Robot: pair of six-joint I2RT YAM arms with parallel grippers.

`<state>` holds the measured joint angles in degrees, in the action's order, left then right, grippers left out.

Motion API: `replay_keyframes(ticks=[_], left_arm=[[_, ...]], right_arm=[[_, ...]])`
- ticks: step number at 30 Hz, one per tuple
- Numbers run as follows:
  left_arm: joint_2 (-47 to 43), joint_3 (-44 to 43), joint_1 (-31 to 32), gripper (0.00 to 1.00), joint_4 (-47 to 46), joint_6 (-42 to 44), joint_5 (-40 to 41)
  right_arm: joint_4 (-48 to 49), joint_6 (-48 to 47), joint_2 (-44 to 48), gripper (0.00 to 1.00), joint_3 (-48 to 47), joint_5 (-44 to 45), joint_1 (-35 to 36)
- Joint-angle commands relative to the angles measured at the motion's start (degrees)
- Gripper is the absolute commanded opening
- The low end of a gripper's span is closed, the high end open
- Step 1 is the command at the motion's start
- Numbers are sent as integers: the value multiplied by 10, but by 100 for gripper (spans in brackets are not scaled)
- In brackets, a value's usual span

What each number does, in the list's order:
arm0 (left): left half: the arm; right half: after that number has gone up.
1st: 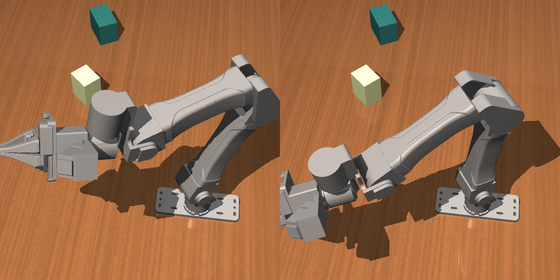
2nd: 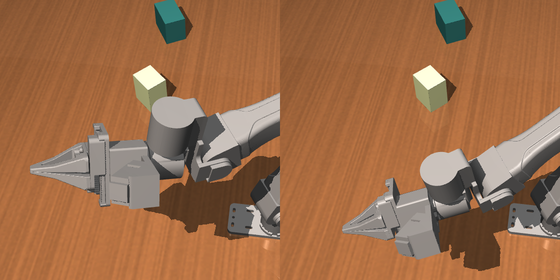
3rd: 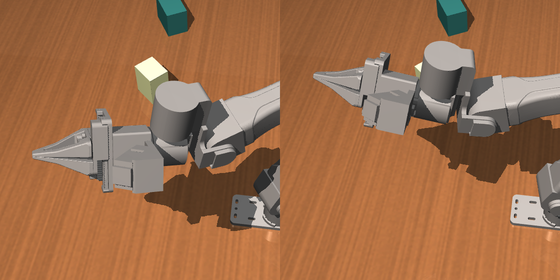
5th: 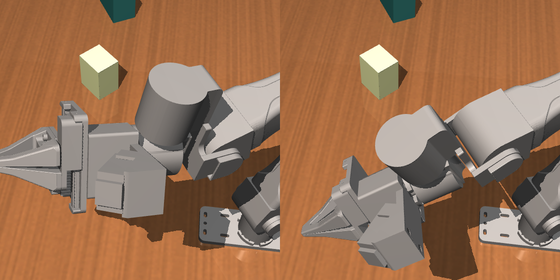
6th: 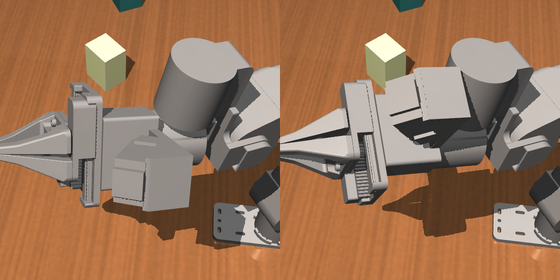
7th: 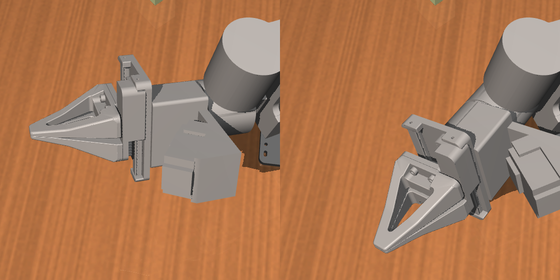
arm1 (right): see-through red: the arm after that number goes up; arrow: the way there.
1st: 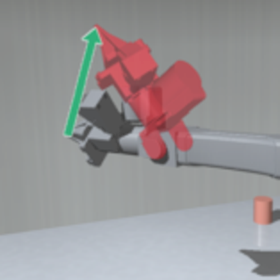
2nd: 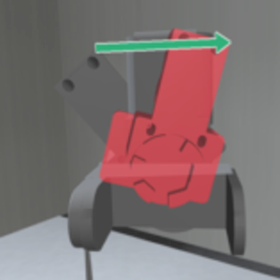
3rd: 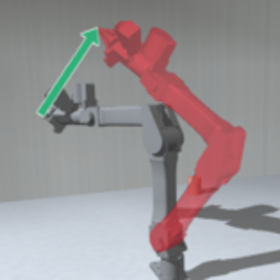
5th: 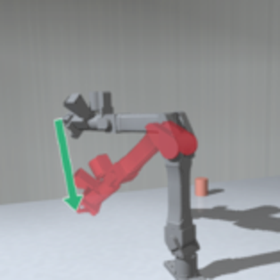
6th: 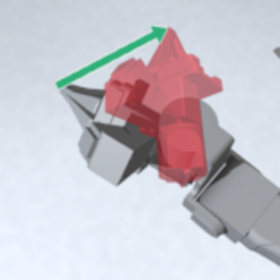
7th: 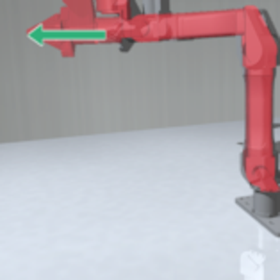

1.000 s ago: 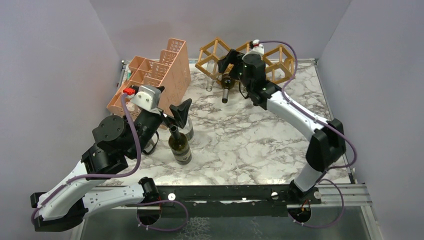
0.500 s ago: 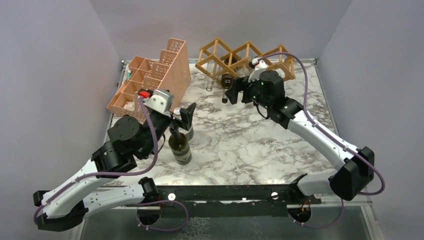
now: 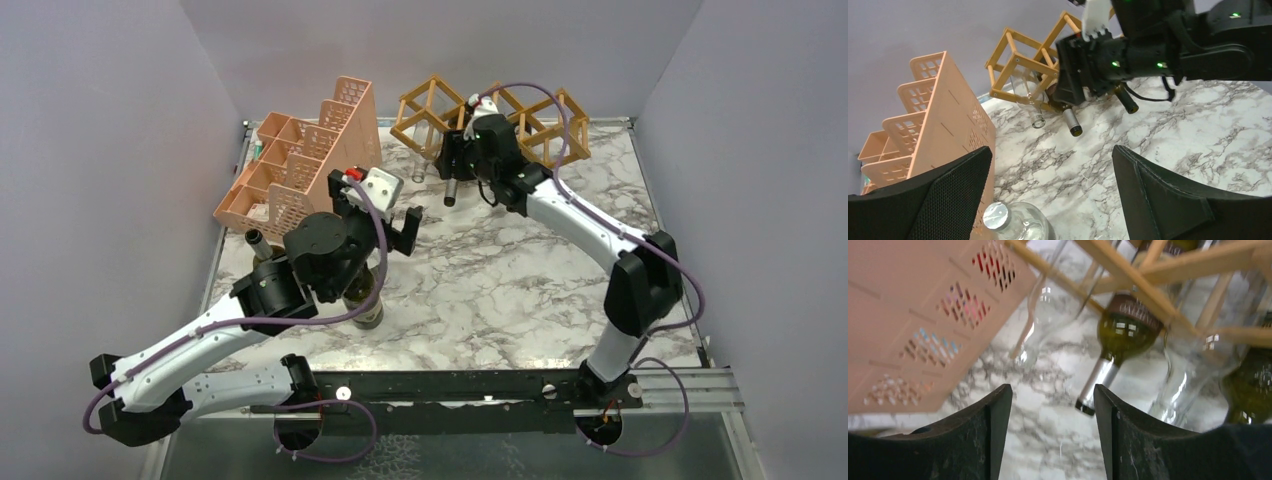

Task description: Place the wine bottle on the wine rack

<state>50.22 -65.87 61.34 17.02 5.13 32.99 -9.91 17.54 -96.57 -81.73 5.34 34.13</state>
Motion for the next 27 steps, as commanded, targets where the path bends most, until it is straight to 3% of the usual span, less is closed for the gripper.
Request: replay_keyframes(ticks=[1, 8, 14, 19, 23, 27], left_arm=[[37, -38, -2, 96, 10, -23, 29], [69, -51, -12, 96, 22, -39, 21], [71, -54, -24, 96, 28, -42, 15], [72, -52, -32, 96, 30, -44, 11], [74, -52, -38, 96, 30, -43, 6], [79, -55, -45, 96, 24, -36, 1]], right_arm=[[41, -1, -75, 63, -108, 57, -1], [49, -50, -215, 76, -283, 46, -10], [53, -80, -296, 84, -365, 21, -33], [60, -96, -325, 86, -381, -40, -52], [54, -115, -340, 84, -387, -153, -67], [35, -130, -338, 76, -383, -237, -75]])
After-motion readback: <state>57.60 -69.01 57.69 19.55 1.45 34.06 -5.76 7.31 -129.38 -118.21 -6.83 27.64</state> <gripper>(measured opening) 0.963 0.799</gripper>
